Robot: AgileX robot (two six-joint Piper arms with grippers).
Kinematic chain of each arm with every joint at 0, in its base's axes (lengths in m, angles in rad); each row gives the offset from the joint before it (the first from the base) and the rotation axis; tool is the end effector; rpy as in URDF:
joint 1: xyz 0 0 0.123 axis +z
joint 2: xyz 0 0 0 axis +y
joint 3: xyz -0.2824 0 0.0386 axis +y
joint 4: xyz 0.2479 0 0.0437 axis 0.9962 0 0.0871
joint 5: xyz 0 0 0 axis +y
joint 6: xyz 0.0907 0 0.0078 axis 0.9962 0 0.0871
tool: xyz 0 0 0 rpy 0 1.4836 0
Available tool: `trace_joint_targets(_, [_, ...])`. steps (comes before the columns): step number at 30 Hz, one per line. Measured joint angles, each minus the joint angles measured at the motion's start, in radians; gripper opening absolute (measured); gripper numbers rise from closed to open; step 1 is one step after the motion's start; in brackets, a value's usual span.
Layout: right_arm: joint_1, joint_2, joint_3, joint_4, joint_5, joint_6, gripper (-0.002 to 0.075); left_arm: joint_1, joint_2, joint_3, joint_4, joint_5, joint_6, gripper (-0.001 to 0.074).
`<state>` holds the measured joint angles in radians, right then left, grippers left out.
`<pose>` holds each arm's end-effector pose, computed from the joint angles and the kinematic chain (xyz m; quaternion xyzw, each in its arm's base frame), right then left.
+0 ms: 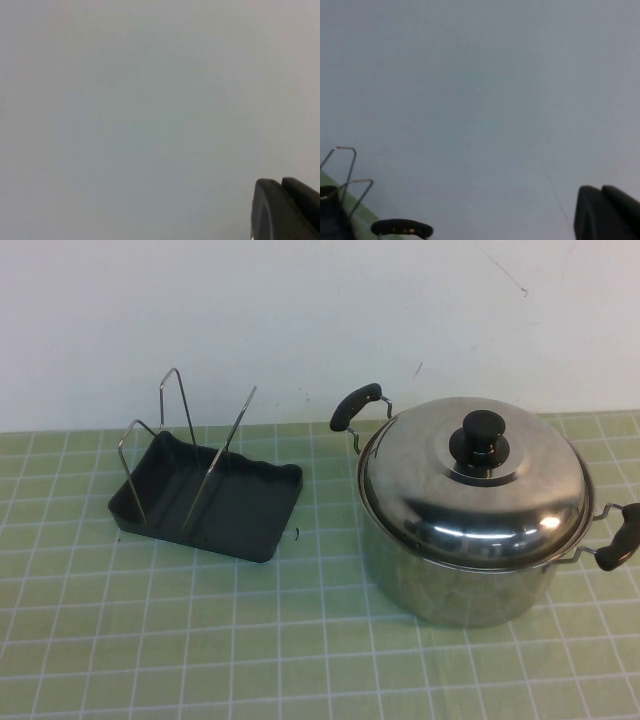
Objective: Put pot lid on rack
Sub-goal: Open the pot
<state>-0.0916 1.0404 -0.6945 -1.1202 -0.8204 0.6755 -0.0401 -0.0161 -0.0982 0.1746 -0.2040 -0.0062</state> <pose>0.2106 0.0408 0.3553 -0.3246 0.5726 0.0896 0.7475 0.0419 -0.0049 0.2643 0.0710 0.5470 0.0423 0.8330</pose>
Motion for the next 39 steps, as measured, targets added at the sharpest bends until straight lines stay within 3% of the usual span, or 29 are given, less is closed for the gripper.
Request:
trace_joint_targets(5, [0.061, 0.231, -0.094, 0.027, -0.057, 0.061, 0.0002, 0.000, 0.000, 0.000, 0.022, 0.058, -0.092, -0.0003])
trace_joint_targets(7, [0.090, 0.312, -0.117, 0.064, -0.061, 0.061, 0.0038, 0.000, 0.000, 0.000, 0.023, 0.062, -0.153, -0.0003])
trace_joint_targets(9, [0.115, 0.374, -0.142, 0.083, -0.066, 0.061, 0.0119, 0.000, 0.000, 0.007, 0.025, 0.062, -0.228, -0.0003])
trace_joint_targets(11, [0.139, 0.426, -0.163, 0.094, -0.066, 0.068, 0.0258, 0.000, 0.000, 0.009, 0.025, 0.065, -0.302, -0.0003])
trace_joint_targets(14, [0.187, 0.490, -0.197, 0.093, -0.066, 0.070, 0.0536, 0.000, 0.000, 0.009, 0.025, 0.081, -0.359, -0.0003])
trace_joint_targets(16, [0.218, 0.525, -0.220, 0.042, -0.066, 0.036, 0.0627, 0.000, 0.000, 0.010, 0.025, 0.093, -0.374, -0.0003])
trace_joint_targets(19, [0.262, 0.572, -0.243, -0.020, -0.020, -0.016, 0.0672, 0.000, 0.000, 0.010, 0.025, 0.100, -0.380, -0.0003])
trace_joint_targets(31, [0.285, 0.680, -0.243, 0.155, 0.084, -0.060, 0.0671, 0.000, 0.000, 0.010, 0.025, 0.124, -0.390, -0.0003])
trace_joint_targets(37, [0.287, 0.682, -0.243, 0.087, 0.066, -0.057, 0.0398, 0.000, 0.000, 0.010, 0.025, 0.122, -0.416, -0.0003])
trace_joint_targets(39, [0.287, 0.682, -0.243, 0.037, 0.061, -0.056, 0.0339, 0.000, 0.000, 0.010, 0.025, 0.122, -0.417, -0.0003])
